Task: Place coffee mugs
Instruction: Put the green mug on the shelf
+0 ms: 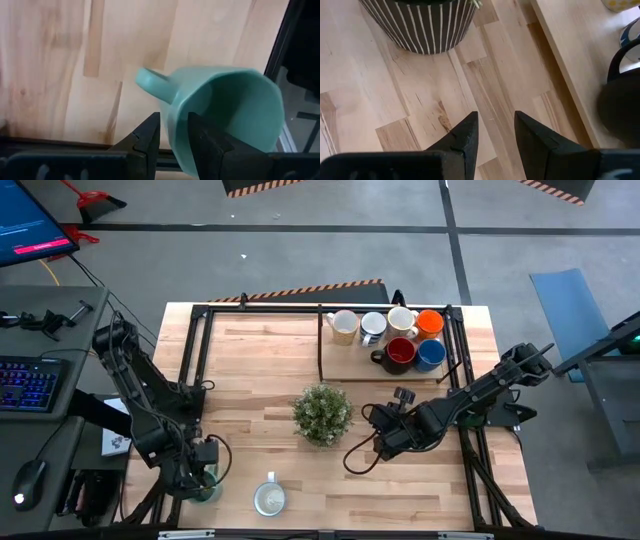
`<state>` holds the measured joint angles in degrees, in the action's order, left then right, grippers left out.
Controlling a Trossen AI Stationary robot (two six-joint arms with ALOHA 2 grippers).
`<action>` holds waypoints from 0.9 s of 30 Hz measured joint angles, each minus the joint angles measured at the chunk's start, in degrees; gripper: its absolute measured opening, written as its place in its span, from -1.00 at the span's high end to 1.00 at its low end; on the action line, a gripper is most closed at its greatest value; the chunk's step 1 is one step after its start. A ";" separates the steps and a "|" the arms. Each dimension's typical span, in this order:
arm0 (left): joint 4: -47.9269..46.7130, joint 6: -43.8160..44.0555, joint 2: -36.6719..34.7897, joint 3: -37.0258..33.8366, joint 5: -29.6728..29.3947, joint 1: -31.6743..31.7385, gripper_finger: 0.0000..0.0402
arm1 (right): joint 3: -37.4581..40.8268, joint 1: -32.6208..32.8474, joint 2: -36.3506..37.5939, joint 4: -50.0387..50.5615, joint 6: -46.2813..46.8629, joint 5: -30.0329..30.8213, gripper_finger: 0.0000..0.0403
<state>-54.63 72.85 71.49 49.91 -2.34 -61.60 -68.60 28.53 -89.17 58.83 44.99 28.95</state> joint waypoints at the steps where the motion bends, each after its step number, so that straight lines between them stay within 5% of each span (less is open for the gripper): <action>1: 0.21 0.01 0.51 0.00 0.47 -0.01 0.55 | 0.00 0.00 0.00 0.00 0.00 0.00 0.49; 20: 1.95 0.38 10.21 0.00 0.48 0.01 0.57 | 0.00 0.00 0.00 -0.04 0.00 0.04 0.49; 27: 1.36 0.59 10.25 0.00 0.56 0.09 0.93 | 0.00 0.00 0.00 -0.06 0.00 0.07 0.49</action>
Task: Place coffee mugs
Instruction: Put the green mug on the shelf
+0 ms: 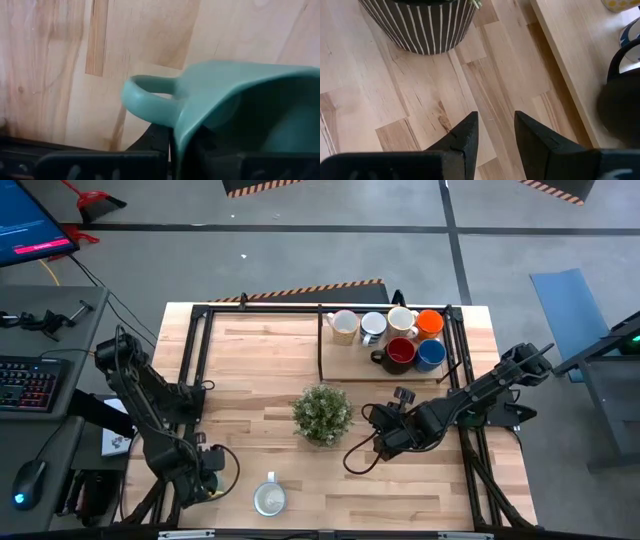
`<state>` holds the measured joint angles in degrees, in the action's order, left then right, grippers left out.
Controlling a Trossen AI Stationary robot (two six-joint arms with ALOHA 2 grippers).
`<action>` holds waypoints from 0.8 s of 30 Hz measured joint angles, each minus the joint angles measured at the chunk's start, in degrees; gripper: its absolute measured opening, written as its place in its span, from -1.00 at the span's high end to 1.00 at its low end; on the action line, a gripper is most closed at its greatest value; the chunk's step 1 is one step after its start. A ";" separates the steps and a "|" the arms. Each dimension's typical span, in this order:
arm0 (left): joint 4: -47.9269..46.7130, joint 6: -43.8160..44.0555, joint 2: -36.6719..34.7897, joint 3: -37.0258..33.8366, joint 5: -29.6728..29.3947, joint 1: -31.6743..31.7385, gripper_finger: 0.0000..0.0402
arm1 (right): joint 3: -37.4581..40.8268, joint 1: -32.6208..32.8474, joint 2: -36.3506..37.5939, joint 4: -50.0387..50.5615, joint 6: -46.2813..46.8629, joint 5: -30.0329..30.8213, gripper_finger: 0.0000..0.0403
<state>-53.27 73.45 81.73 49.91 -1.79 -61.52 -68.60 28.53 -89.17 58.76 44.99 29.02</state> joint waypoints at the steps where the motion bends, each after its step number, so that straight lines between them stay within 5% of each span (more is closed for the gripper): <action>1: -0.17 -0.07 0.00 0.00 -0.02 0.00 0.93 | 0.02 0.00 0.00 0.00 0.00 0.00 0.49; 13: -16.34 -13.88 -8.25 4.89 0.81 10.99 0.95 | 0.02 0.02 0.01 1.62 0.26 -0.09 0.49; 19: -19.43 -26.76 -12.90 13.68 -7.32 21.91 0.95 | 0.02 1.29 0.02 2.93 1.30 0.14 0.49; 24: -17.90 -40.58 -11.01 24.76 -8.87 31.17 0.95 | 0.02 5.26 0.02 15.93 12.05 7.74 0.49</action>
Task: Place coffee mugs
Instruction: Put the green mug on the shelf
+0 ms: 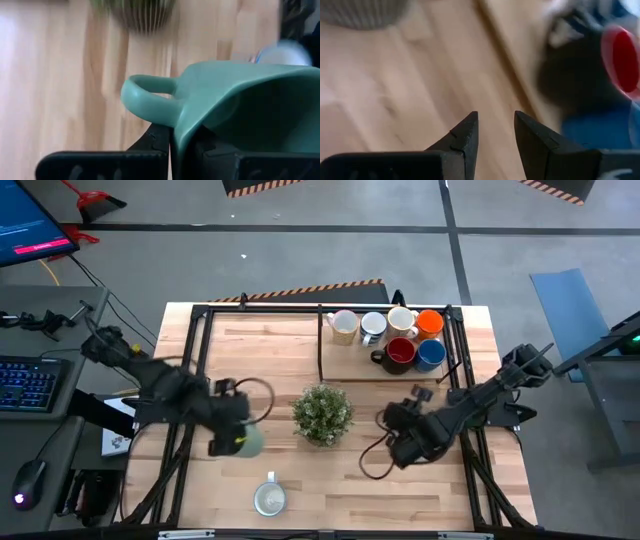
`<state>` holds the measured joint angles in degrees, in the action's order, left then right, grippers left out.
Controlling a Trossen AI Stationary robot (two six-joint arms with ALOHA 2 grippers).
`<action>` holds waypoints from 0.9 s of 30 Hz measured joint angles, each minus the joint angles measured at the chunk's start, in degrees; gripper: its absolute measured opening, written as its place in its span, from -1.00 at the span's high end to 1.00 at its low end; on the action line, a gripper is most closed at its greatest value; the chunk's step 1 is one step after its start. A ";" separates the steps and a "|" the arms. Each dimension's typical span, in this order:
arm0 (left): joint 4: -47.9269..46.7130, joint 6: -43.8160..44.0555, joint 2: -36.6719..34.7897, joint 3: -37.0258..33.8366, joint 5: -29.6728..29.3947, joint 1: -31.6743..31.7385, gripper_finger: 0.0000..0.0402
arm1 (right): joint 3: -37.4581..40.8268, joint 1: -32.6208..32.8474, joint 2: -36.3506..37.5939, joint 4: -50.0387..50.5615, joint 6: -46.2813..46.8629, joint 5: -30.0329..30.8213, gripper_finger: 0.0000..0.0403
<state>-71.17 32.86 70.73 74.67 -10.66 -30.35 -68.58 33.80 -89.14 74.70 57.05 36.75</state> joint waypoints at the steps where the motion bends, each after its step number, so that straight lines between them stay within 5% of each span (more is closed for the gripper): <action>1: 0.68 -3.42 1.30 2.21 -0.34 1.43 0.95 | 0.00 0.83 0.00 2.82 3.73 0.59 0.49; 7: 6.50 -24.48 12.14 14.43 1.60 8.35 0.95 | 0.04 5.29 0.00 8.25 13.99 -0.78 0.49; 12: 11.48 -38.22 23.31 24.25 10.04 13.07 0.95 | 0.09 7.32 0.00 11.88 20.62 -0.23 0.49; 19: 11.71 -45.47 37.13 35.72 17.12 13.96 0.95 | 3.41 9.36 2.88 15.69 38.43 0.17 0.49; 27: 16.53 -45.64 47.93 41.95 21.57 12.95 0.95 | 11.60 9.34 5.27 14.29 44.82 -0.54 0.49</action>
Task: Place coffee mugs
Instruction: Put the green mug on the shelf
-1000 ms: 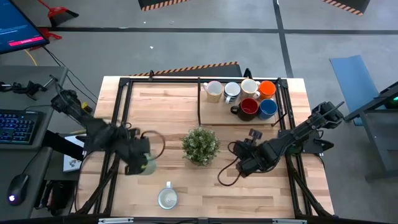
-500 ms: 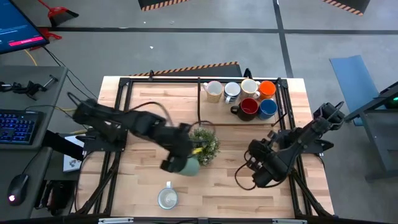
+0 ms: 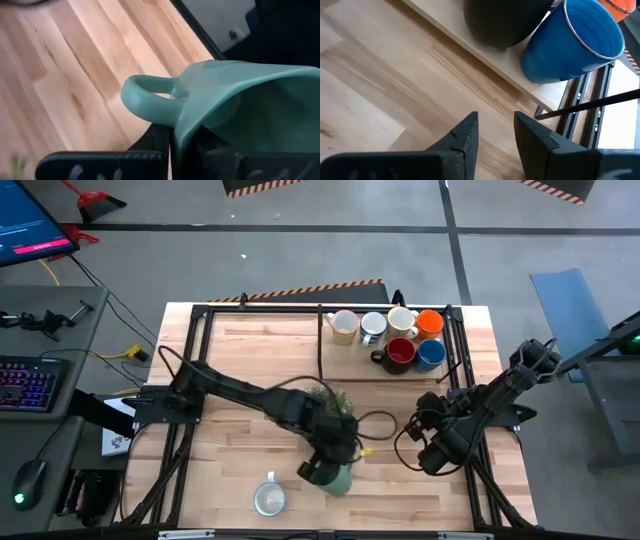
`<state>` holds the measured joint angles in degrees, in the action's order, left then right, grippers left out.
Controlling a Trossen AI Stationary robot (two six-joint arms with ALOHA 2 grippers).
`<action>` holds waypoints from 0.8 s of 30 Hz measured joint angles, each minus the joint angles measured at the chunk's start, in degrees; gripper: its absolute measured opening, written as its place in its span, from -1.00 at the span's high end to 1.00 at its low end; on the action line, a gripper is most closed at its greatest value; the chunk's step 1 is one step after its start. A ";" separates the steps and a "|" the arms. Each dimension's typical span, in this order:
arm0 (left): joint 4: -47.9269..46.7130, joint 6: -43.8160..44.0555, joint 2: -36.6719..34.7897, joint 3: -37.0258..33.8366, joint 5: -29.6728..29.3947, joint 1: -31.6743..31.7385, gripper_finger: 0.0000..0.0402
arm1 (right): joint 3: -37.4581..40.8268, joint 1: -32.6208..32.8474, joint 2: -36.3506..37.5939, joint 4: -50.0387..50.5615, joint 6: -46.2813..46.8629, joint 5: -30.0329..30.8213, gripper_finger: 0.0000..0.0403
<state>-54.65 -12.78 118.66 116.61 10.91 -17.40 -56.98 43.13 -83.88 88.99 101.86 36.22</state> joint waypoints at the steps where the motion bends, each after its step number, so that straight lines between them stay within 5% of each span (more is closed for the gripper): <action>1: 1.34 0.09 0.88 0.20 -0.24 -0.04 0.95 | 0.62 0.00 0.04 -0.19 0.13 0.12 0.49; 14: 4.94 8.47 6.57 0.16 -13.80 -3.83 0.95 | 1.60 0.02 -0.02 -2.35 -0.54 -0.57 0.49; 24: 9.71 14.24 11.10 0.17 -13.00 -6.42 0.95 | 1.60 0.10 -0.02 -7.41 -6.13 -1.83 0.49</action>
<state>-44.94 1.46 129.76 116.79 -2.09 -23.81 -55.37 43.23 -83.90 81.58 95.74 34.39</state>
